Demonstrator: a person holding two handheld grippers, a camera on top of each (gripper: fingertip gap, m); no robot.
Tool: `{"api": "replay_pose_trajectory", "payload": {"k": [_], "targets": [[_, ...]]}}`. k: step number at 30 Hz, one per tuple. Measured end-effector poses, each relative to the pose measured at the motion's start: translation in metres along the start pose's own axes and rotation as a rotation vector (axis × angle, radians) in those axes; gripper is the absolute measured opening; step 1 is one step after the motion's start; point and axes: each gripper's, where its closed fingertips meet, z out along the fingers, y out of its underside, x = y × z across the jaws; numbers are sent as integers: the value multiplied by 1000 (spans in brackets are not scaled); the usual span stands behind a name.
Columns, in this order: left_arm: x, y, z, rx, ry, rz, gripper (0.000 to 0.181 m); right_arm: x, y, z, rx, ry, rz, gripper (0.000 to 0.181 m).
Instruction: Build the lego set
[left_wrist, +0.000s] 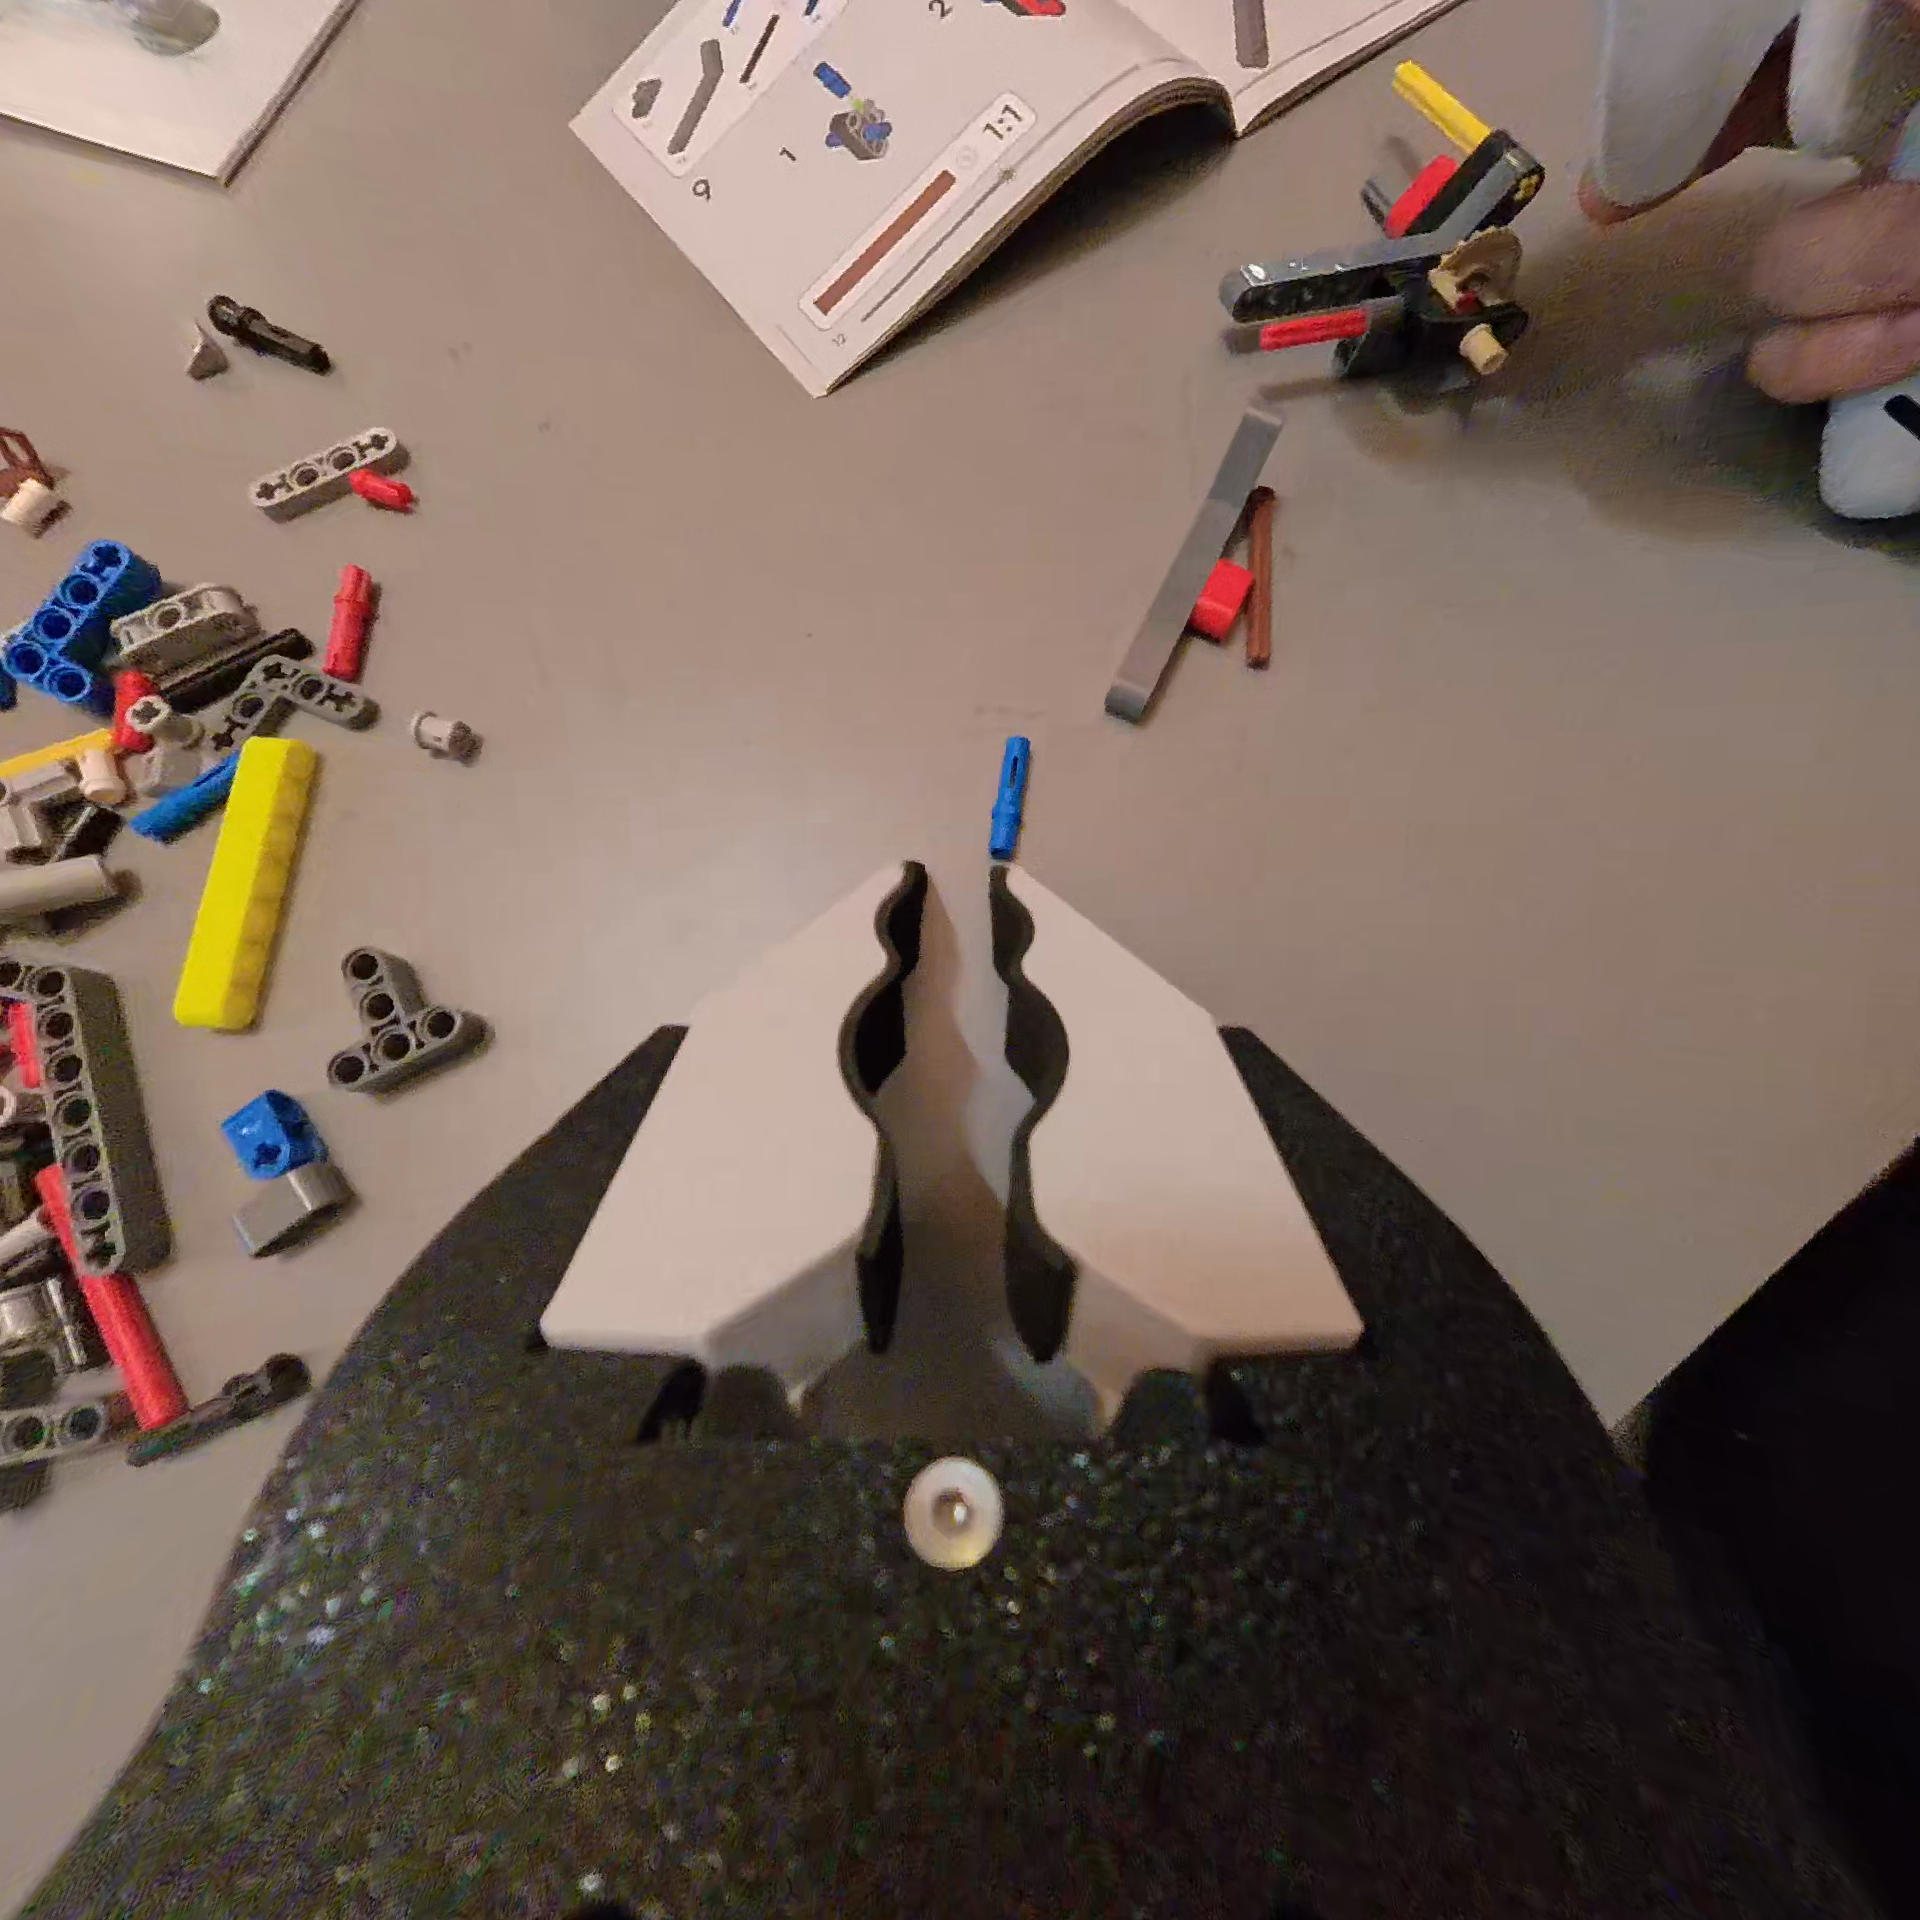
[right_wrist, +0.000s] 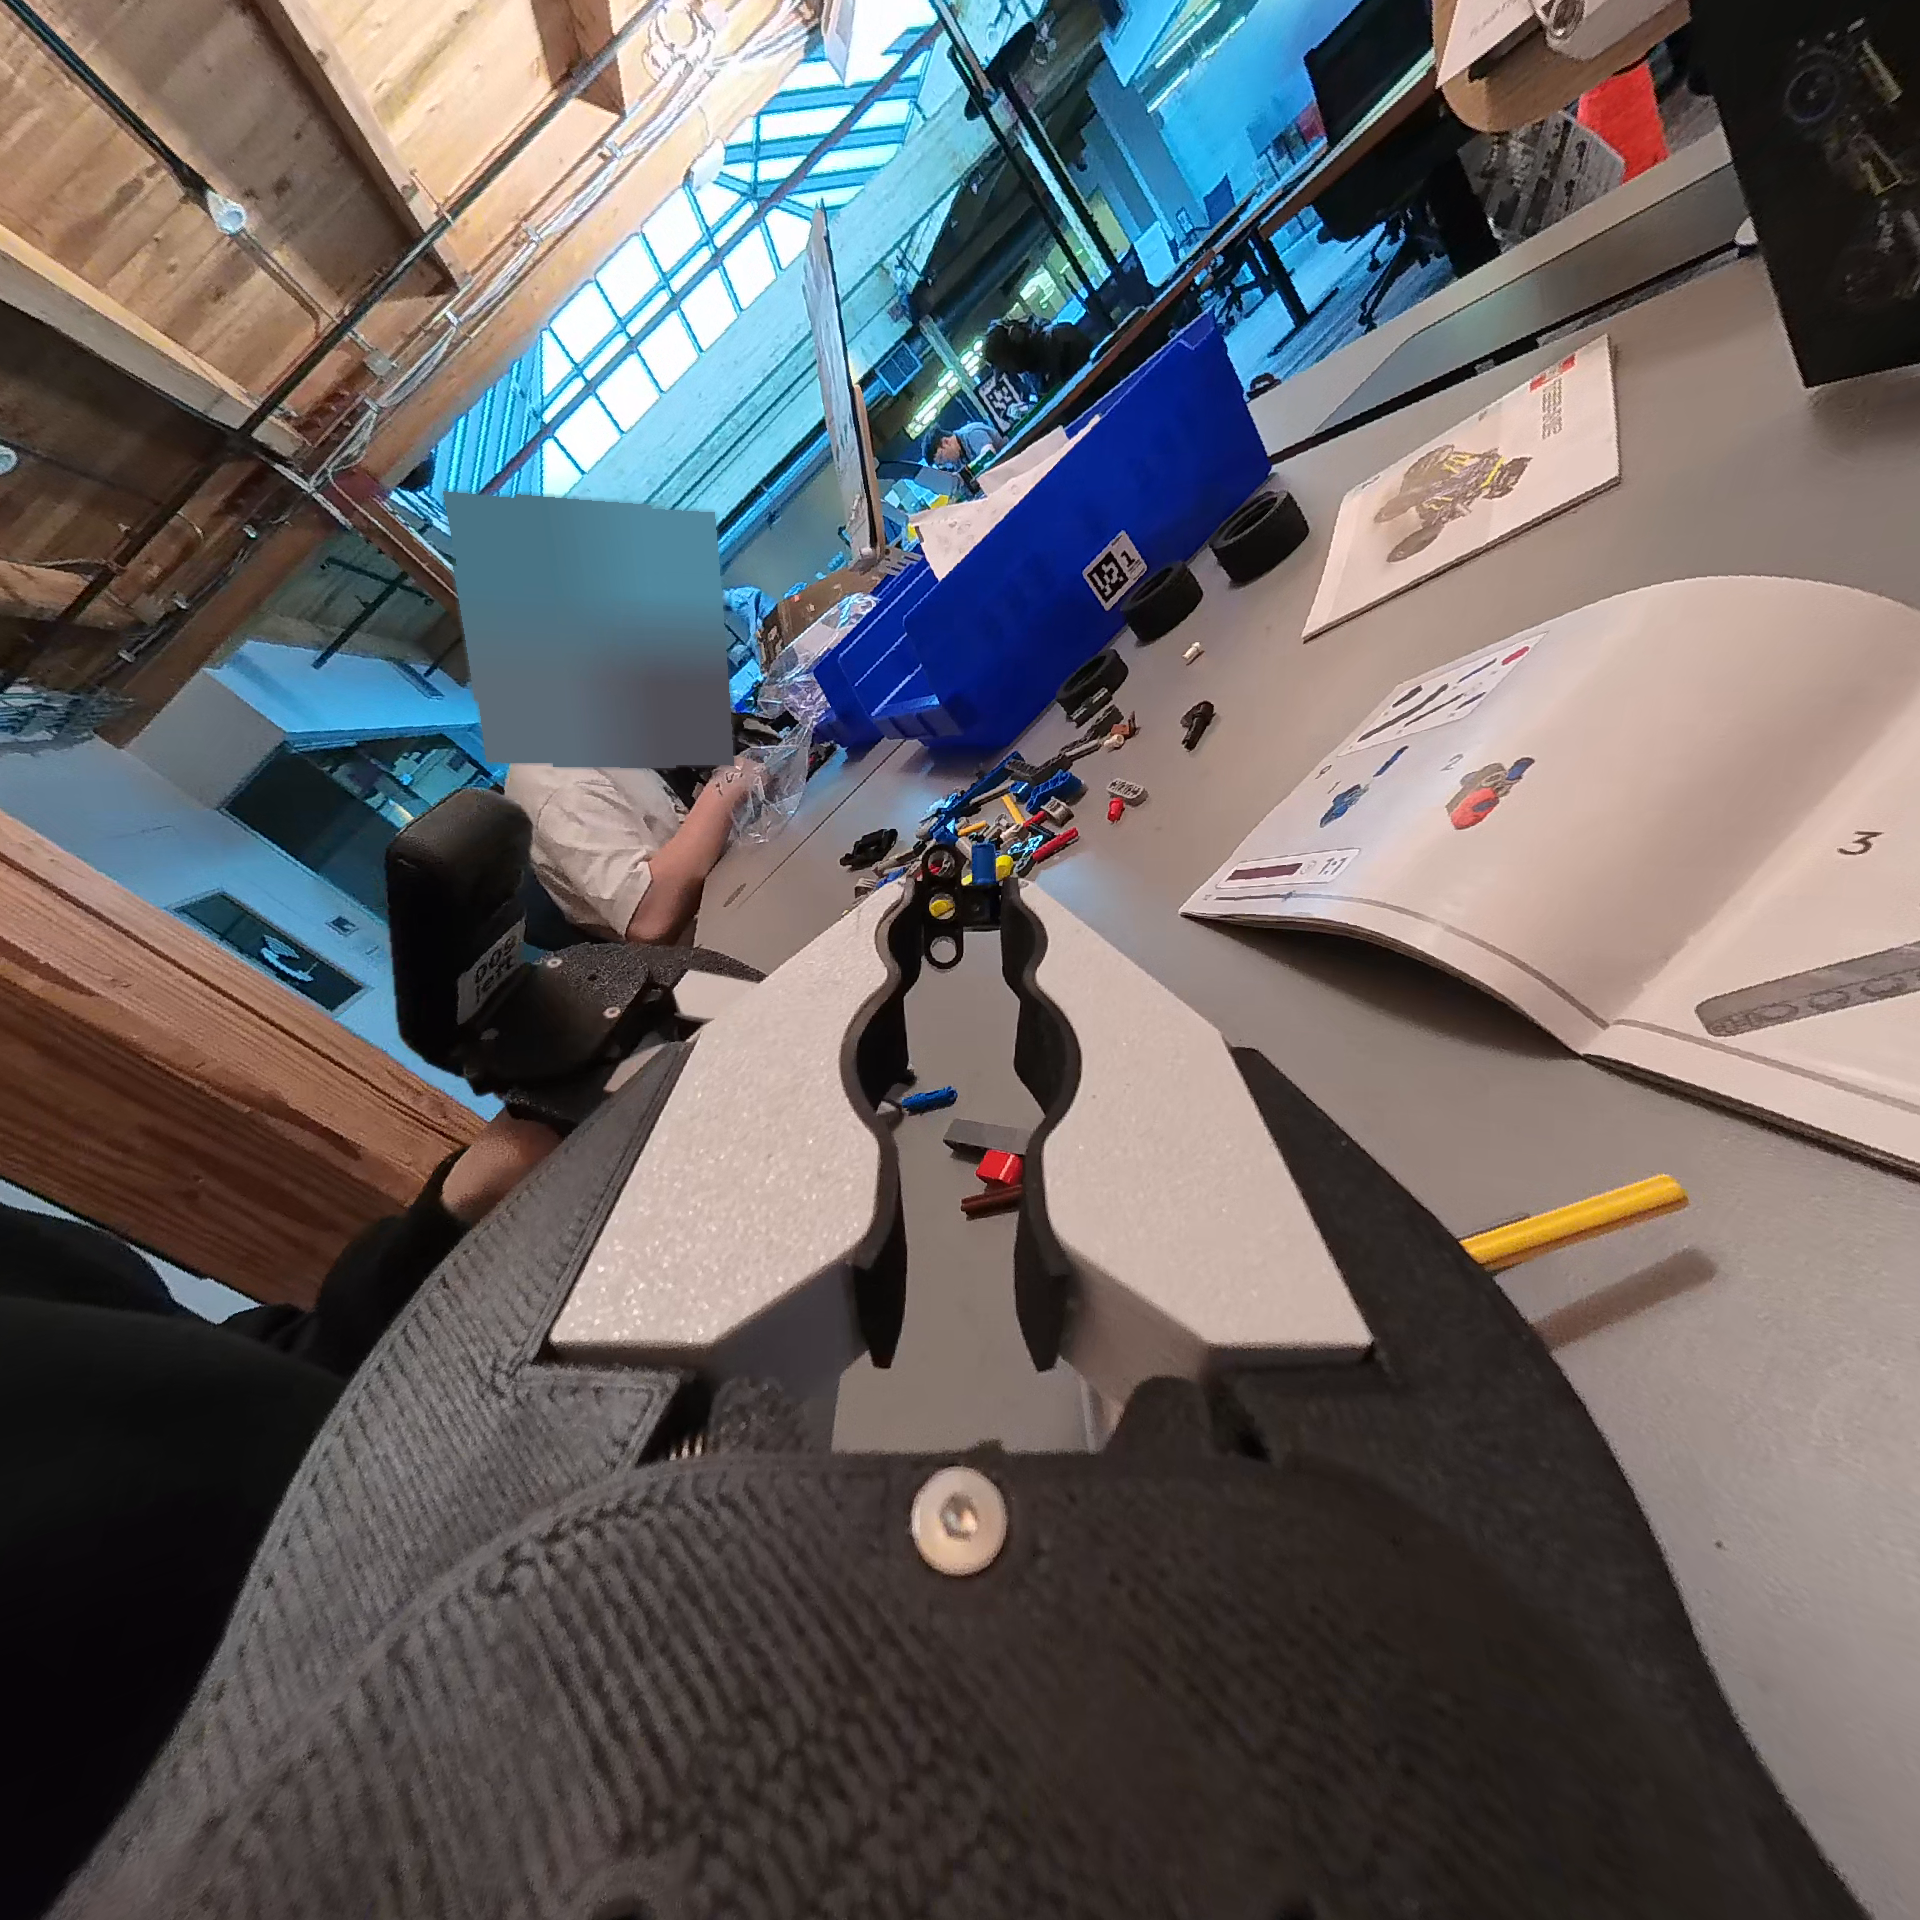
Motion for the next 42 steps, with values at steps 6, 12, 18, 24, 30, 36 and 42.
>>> {"api": "replay_pose_trajectory", "payload": {"k": [6, 12, 18, 24, 30, 36, 42], "targets": [[2, 0, 0, -5, 56, 39, 17, 0, 0, 1, -3, -1, 2, 13], [8, -6, 7, 4, 69, 94, 16, 0, 1, 1, -4, -1, 6, 13], [12, -8, 10, -3, 94, 133, 3, 0, 0, 0, -2, -3, 8, 13], [14, -10, 11, 12, 156, 221, 3, -1, 0, 0, -1, -10, 8, 13], [24, -19, 9, 40, 287, 310, 2, -2, 0, 0, -3, -26, 18, 13], [44, -77, -9, 278, 455, 351, 3, -3, 1, 0, -10, -49, 27, 13], [56, -113, 5, 341, 442, 441, 2, -13, -2, -2, 13, -111, 41, 13]]}}
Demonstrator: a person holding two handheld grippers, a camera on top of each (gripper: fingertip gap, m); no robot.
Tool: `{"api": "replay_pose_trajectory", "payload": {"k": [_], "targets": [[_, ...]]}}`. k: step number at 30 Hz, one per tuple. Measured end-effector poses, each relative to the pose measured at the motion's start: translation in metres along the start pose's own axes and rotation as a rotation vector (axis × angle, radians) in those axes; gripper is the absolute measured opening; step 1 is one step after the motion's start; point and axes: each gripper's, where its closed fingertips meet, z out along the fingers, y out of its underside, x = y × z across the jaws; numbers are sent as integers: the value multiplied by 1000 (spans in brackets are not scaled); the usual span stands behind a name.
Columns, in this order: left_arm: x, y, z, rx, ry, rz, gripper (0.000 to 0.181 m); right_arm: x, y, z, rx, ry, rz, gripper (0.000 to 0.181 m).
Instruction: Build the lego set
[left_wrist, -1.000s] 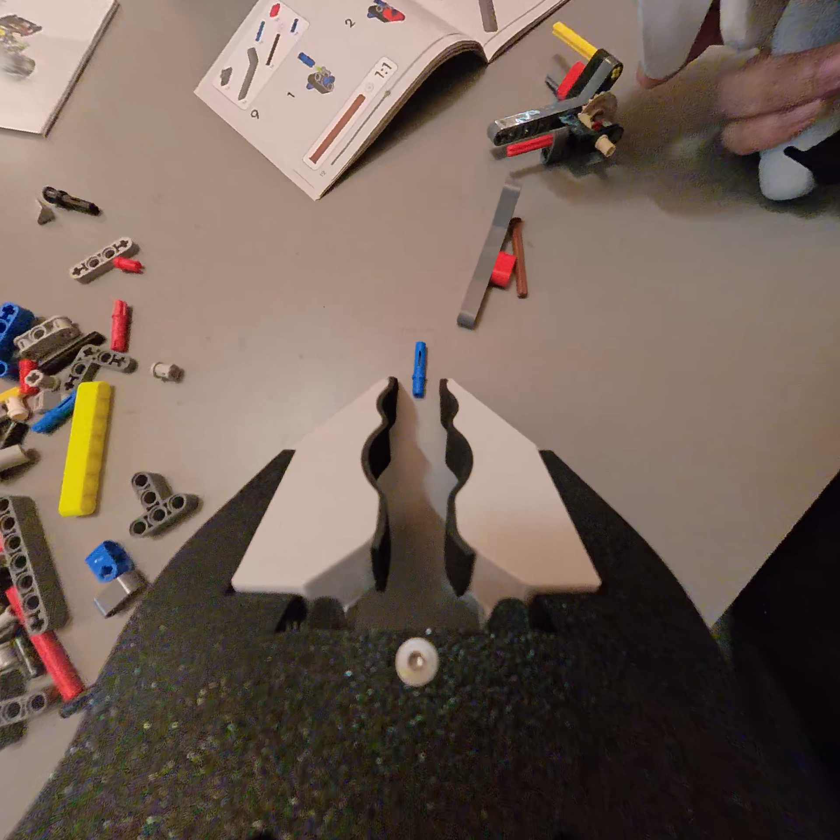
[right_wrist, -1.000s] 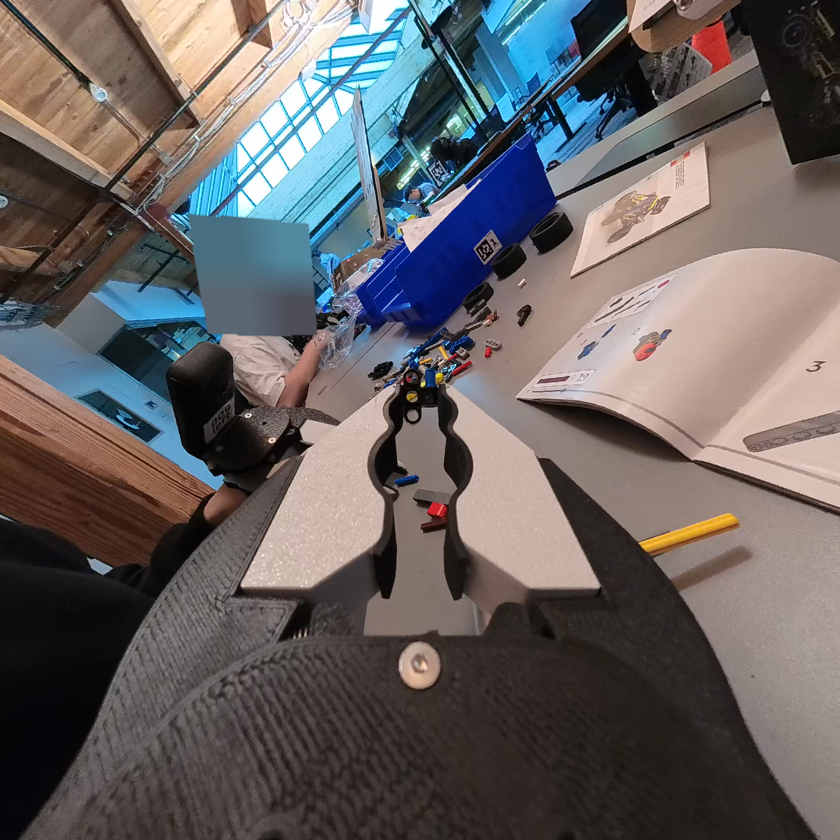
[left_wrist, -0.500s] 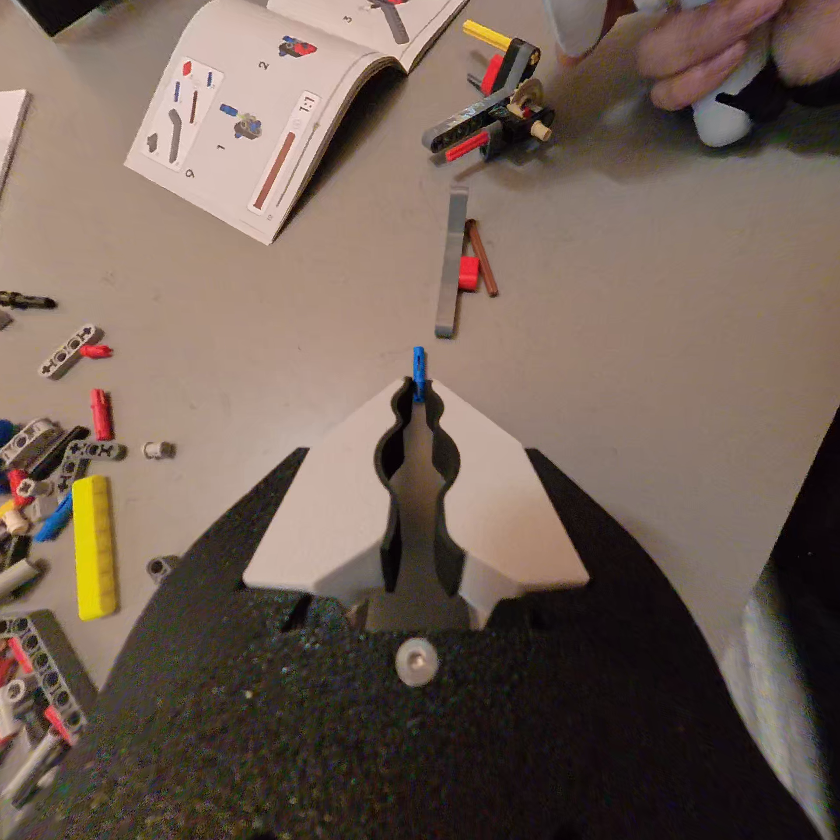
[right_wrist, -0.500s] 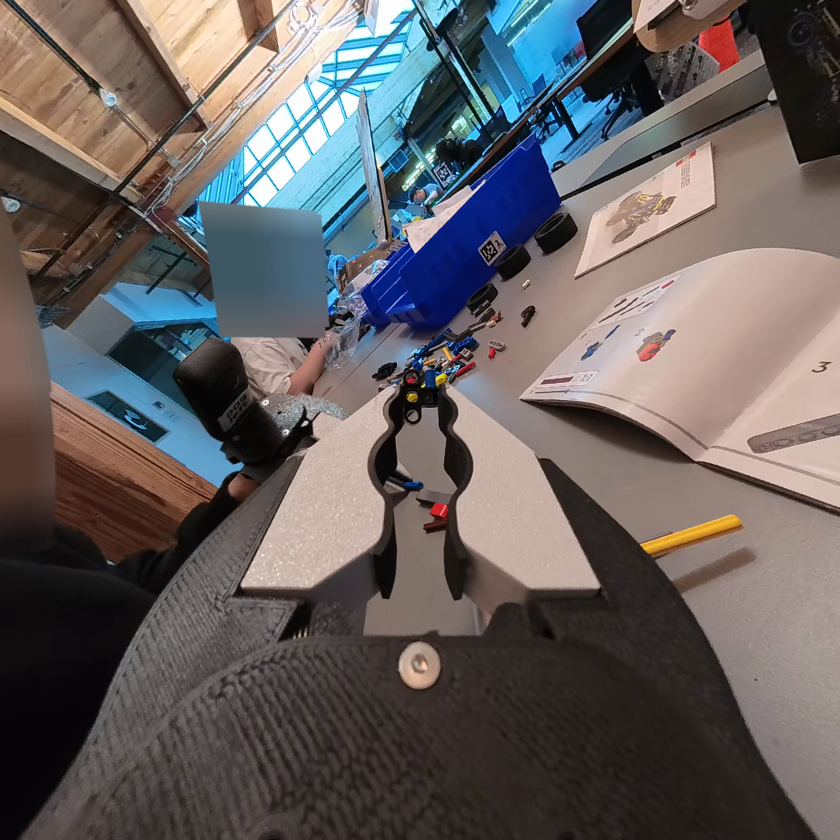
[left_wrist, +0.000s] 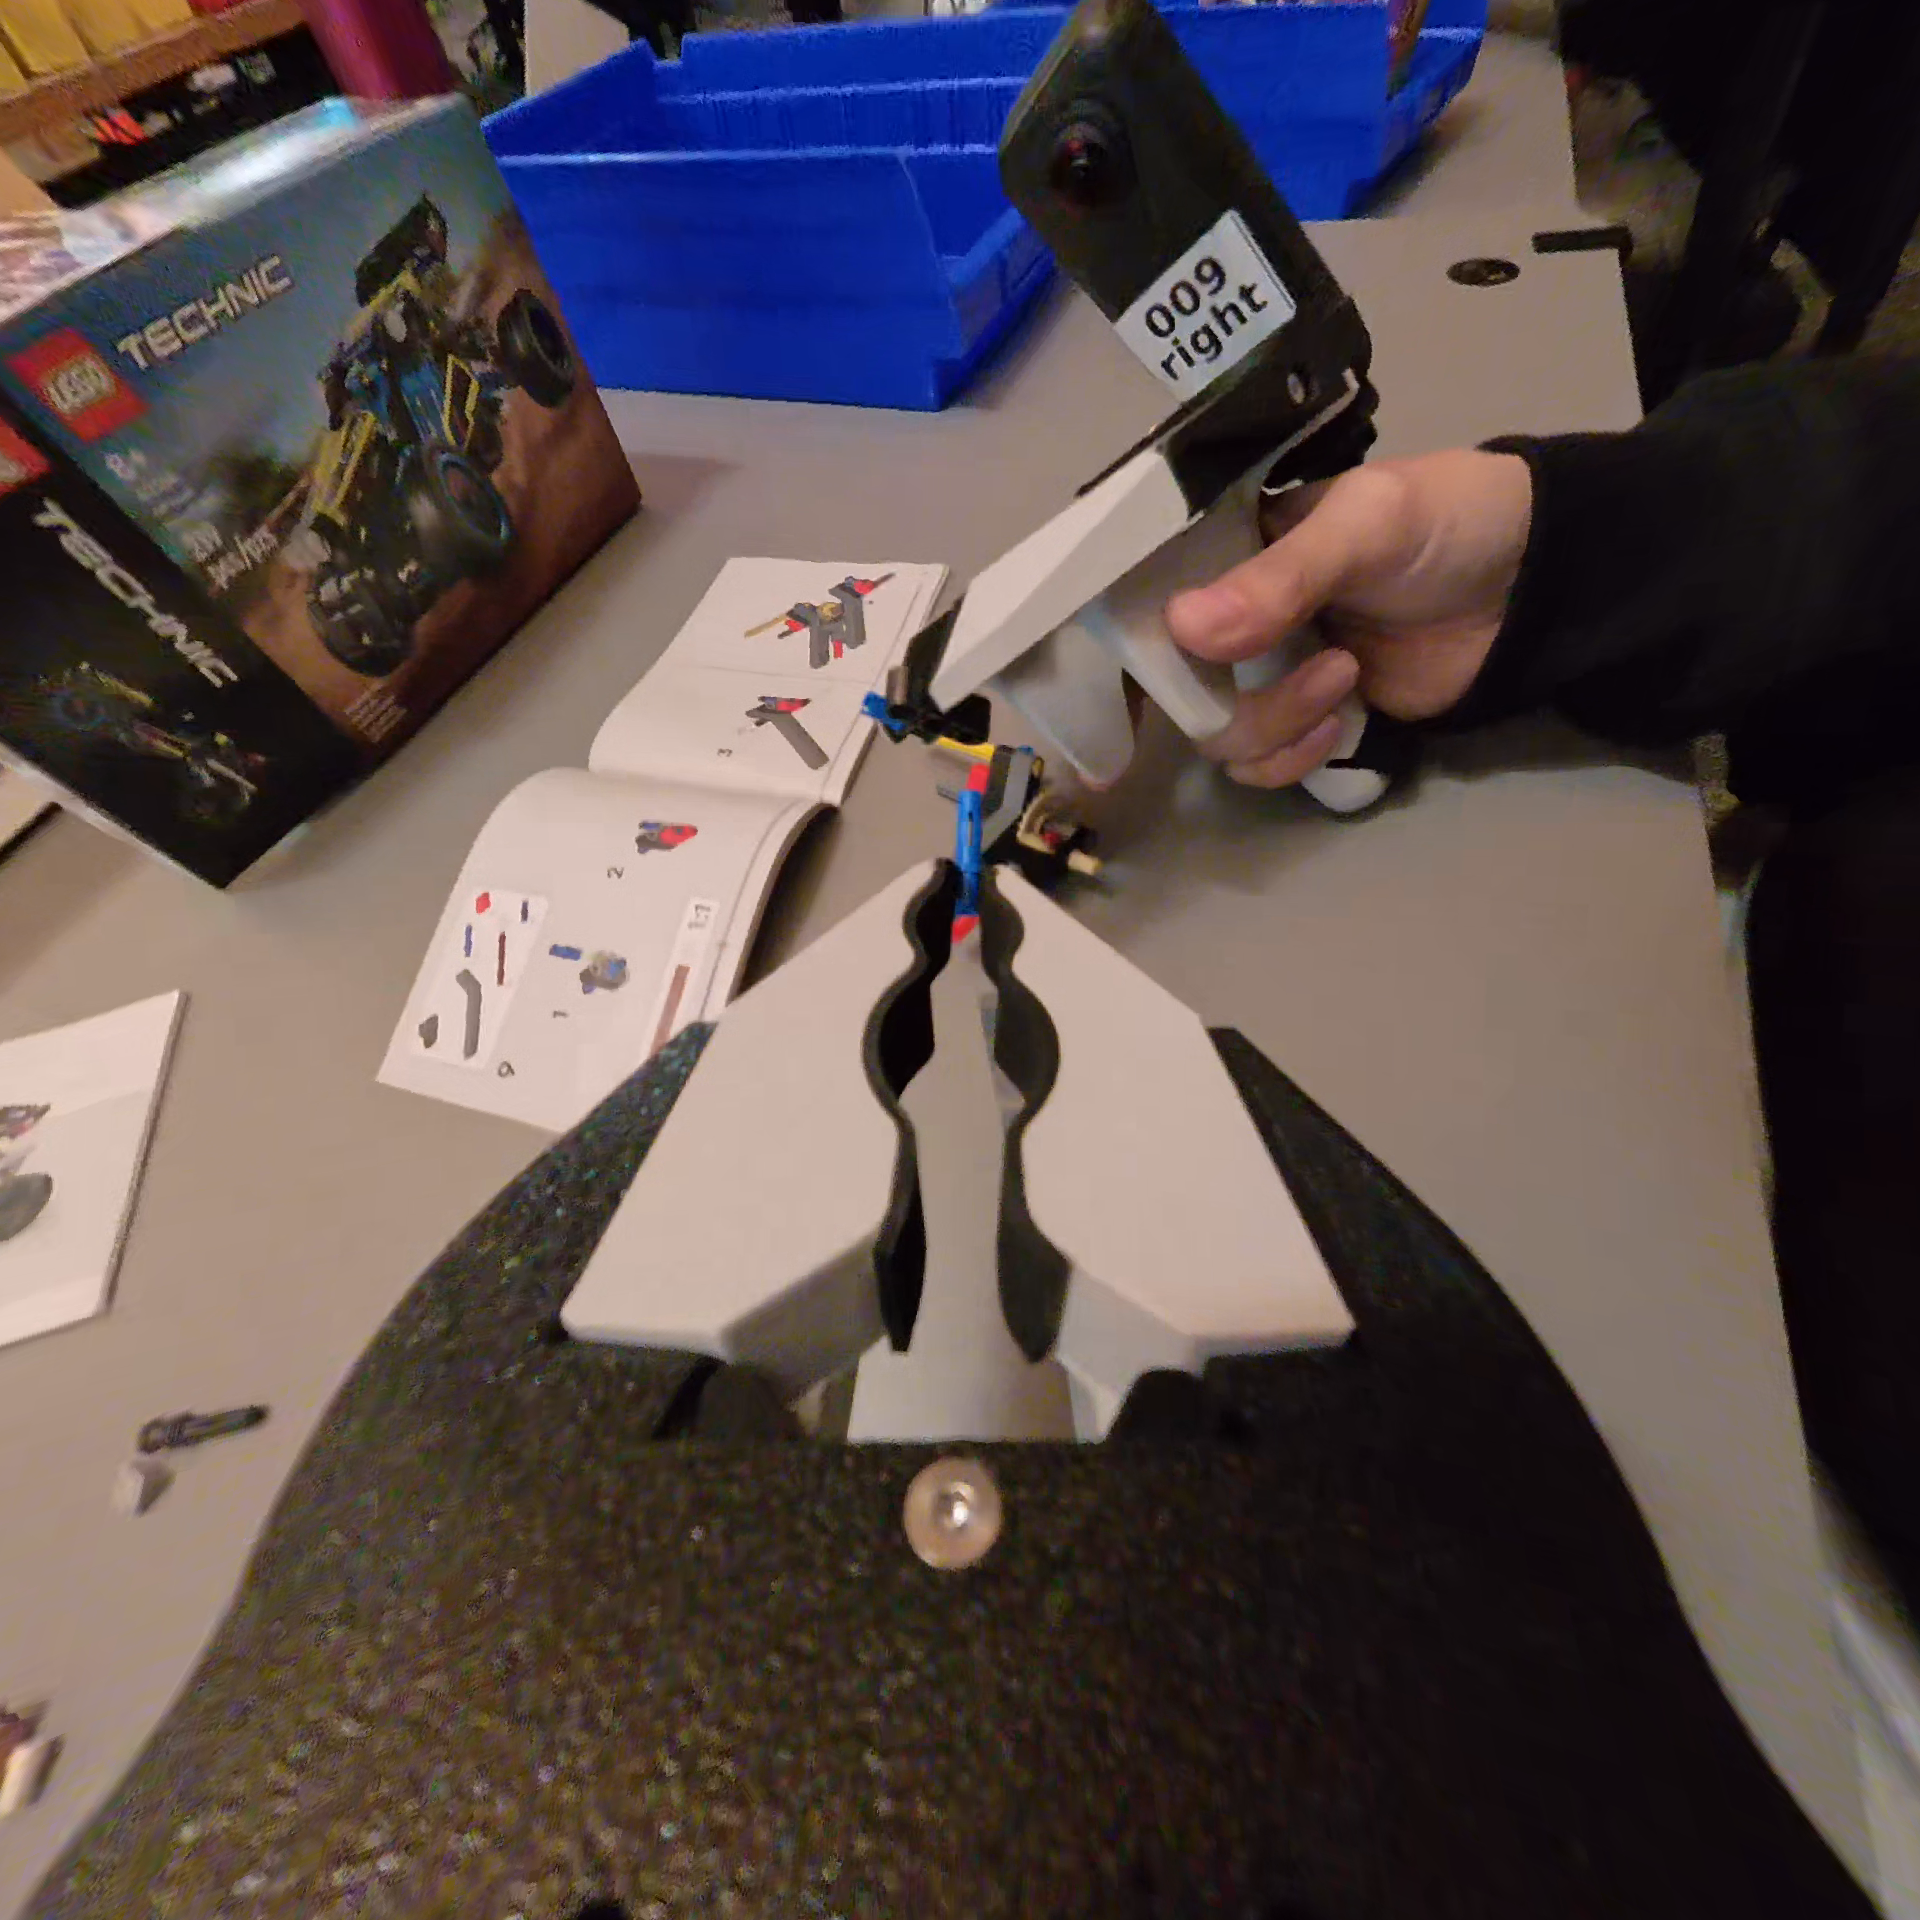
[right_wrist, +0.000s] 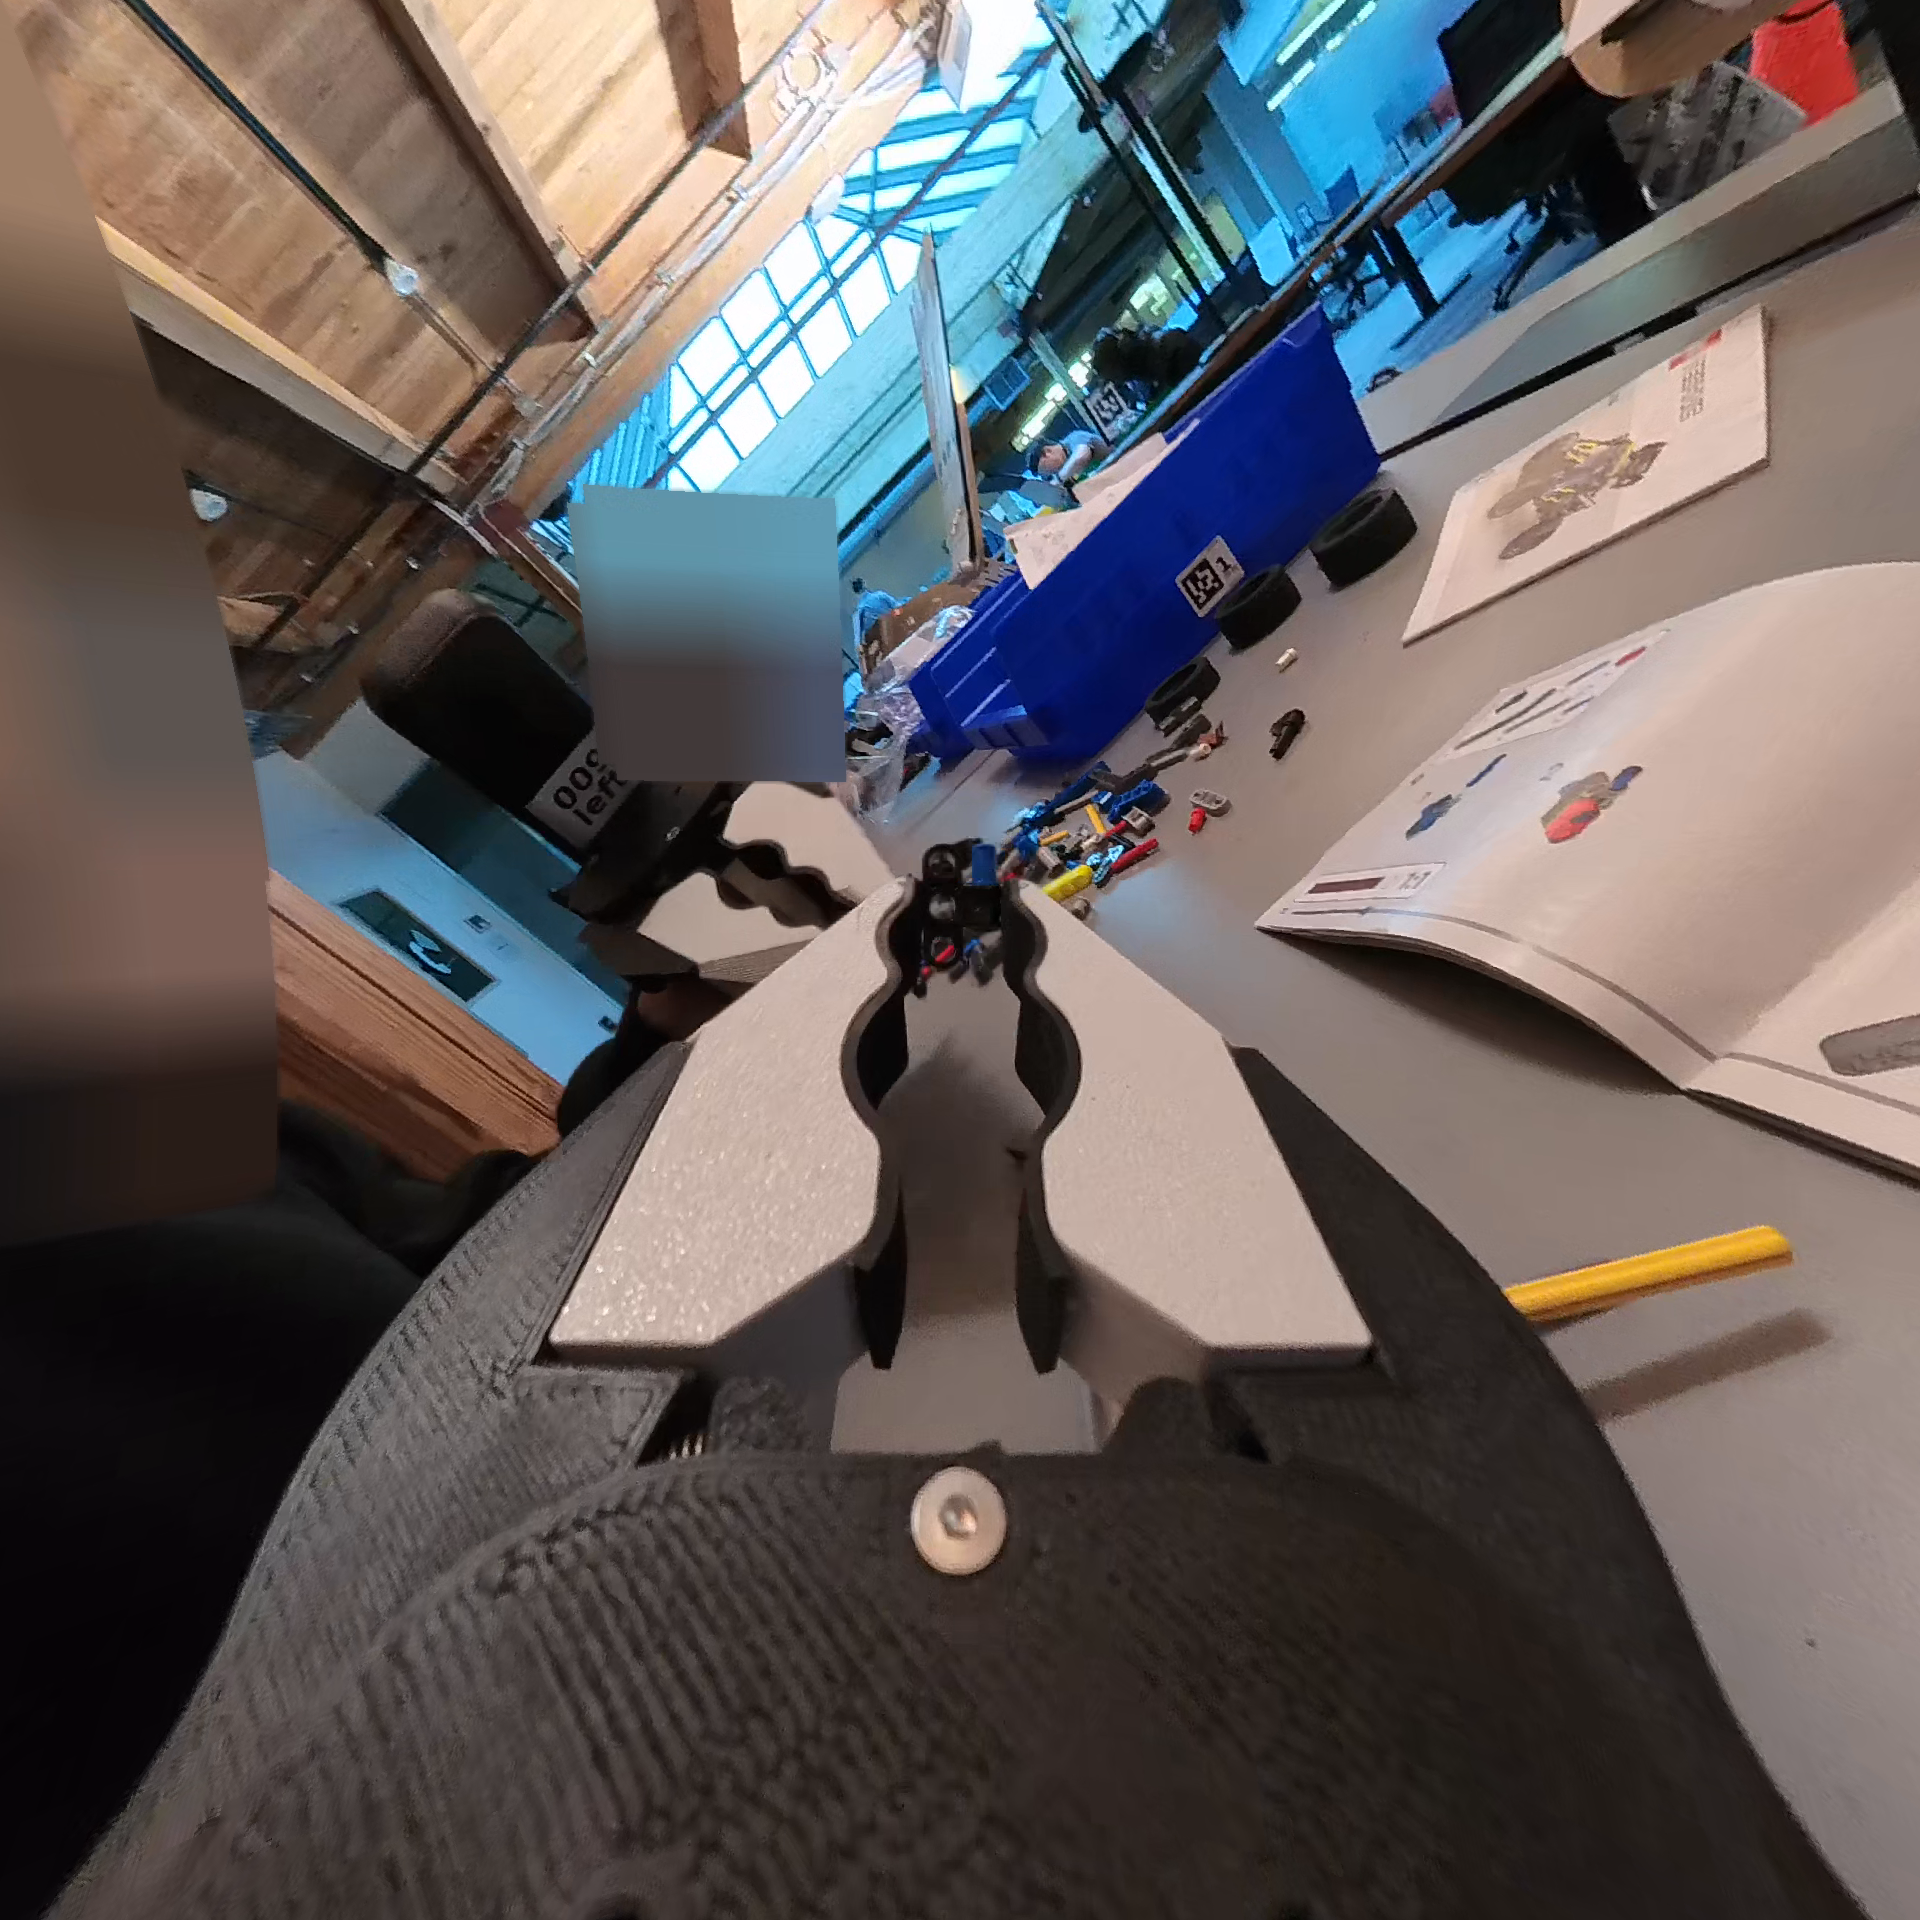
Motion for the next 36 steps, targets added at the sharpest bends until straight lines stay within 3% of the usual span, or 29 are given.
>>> {"api": "replay_pose_trajectory", "payload": {"k": [6, 20, 29, 33, 36], "targets": [[-7, -14, 7, 10, -57, 73, 2, -9, -2, -1, 20, -53, -7, 13], [-1, -31, 2, 84, -72, 67, 2, -24, -7, -3, 97, -165, 50, 13], [-1, -29, 1, 10, -123, 106, 2, -26, -6, -2, 92, -160, 21, 13], [3, -28, -3, 44, -19, -39, 2, -26, -2, 0, 57, -143, -51, 14], [7, -26, -6, 100, 108, -212, 2, -29, 1, 2, 0, -93, -208, 14]]}}
